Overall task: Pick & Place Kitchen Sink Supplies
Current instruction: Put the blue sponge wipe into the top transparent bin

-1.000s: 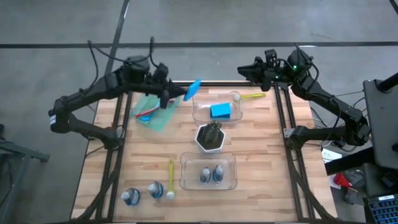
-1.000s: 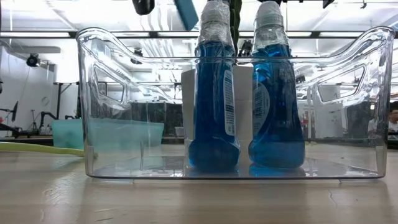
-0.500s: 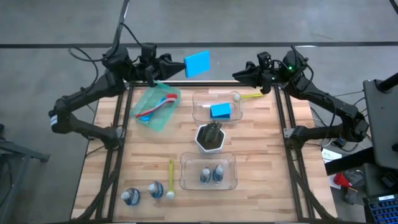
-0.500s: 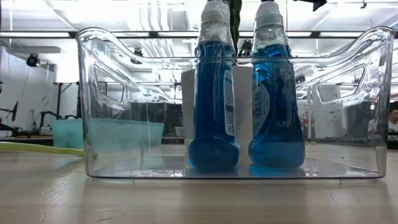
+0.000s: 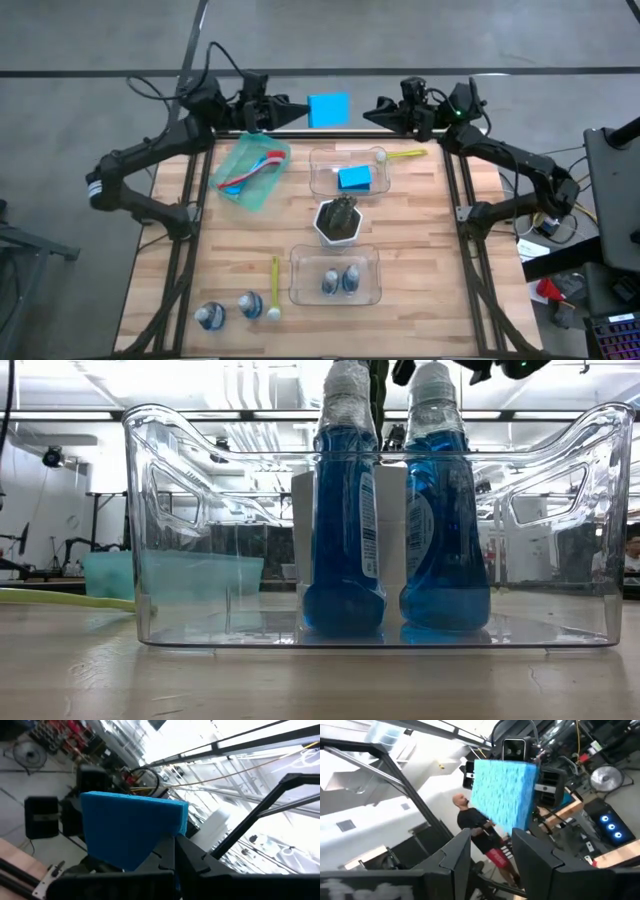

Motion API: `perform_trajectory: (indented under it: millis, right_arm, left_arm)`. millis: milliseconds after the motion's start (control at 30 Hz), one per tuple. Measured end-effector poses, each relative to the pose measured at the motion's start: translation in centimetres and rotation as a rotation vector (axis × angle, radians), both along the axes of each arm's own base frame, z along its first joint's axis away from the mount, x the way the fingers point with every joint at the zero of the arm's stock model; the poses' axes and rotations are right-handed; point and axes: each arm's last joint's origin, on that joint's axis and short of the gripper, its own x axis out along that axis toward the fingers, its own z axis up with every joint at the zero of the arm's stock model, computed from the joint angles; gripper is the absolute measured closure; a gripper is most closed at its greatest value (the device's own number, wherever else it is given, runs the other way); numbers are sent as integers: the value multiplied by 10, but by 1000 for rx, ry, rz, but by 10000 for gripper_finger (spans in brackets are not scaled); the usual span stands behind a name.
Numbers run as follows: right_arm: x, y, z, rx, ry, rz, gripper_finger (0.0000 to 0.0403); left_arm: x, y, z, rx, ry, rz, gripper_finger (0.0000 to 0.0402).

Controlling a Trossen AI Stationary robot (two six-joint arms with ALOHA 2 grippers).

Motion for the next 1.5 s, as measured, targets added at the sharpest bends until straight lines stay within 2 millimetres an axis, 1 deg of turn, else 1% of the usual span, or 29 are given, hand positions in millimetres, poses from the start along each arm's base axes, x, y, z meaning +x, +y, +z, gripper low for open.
perform_trajectory:
  millis: [133, 300, 433, 733, 1033, 1267, 1500]
  right_arm:
    - [7, -4, 2, 0, -2, 3, 267]
    - [14, -9, 9, -17, -11, 10, 269]
    - [19, -10, 15, -48, -24, 28, 261]
    - [34, -16, 16, -57, -13, 65, 233]
    - [49, -10, 25, -87, -36, 108, 227]
    - [48, -10, 30, -127, -54, 108, 243]
    - [48, -10, 31, -134, -56, 109, 275]
  left_arm:
    - [9, 3, -3, -19, -12, -36, 401]
    - [11, 4, -2, -26, -47, -56, 401]
    - [12, 4, -2, -29, -48, -62, 401]
    - [9, 2, 4, -13, -101, -86, 401]
    - [16, 6, -3, -26, -74, -92, 401]
    - [13, 4, 0, -19, -81, -104, 401]
    - [11, 3, 2, -12, -88, -107, 401]
